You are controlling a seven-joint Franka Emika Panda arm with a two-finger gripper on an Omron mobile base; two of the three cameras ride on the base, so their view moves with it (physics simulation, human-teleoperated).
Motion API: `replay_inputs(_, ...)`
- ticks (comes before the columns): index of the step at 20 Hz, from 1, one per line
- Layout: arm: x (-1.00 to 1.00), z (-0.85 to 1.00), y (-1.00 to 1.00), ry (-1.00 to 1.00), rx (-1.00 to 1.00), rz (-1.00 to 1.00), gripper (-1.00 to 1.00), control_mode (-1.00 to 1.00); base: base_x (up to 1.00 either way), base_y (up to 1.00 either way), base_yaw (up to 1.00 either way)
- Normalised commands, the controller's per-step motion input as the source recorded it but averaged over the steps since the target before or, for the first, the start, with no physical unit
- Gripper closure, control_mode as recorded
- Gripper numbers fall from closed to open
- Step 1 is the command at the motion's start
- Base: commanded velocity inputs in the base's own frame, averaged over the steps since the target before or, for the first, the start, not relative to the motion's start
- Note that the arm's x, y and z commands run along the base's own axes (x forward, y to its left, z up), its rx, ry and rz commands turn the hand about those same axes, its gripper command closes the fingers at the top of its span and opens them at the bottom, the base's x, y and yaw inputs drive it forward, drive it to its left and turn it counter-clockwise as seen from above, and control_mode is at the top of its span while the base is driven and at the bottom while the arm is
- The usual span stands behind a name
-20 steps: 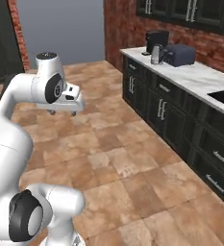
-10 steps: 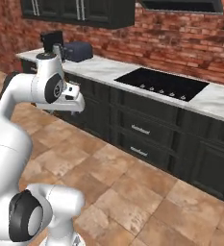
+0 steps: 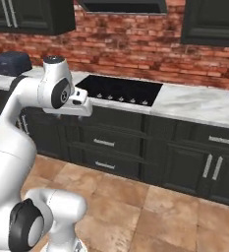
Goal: Navigate to the stove.
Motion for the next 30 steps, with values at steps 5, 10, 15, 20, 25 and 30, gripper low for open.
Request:
replay_inputs(5,0.0,0.0,0.0,0.0,0.0,0.0,-1.0,1.0,1.0,0.54,-0.16)
replay_inputs(10,0.0,0.0,0.0,0.0,0.0,0.0,-1.0,1.0,1.0,0.26,-0.04)
replay_inputs(15,0.0,0.0,0.0,0.0,0.0,0.0,-1.0,1.0,1.0,0.13,-0.17)
replay_inputs(20,0.0,0.0,0.0,0.0,0.0,0.0,-1.0,1.0,0.98,0.34,-0.25)
replay_inputs(25,0.0,0.0,0.0,0.0,0.0,0.0,-1.0,1.0,0.68,0.4,-0.09)
replay_inputs(30,0.0,0.0,0.0,0.0,0.0,0.0,-1.0,1.0,0.89,0.24,-0.05)
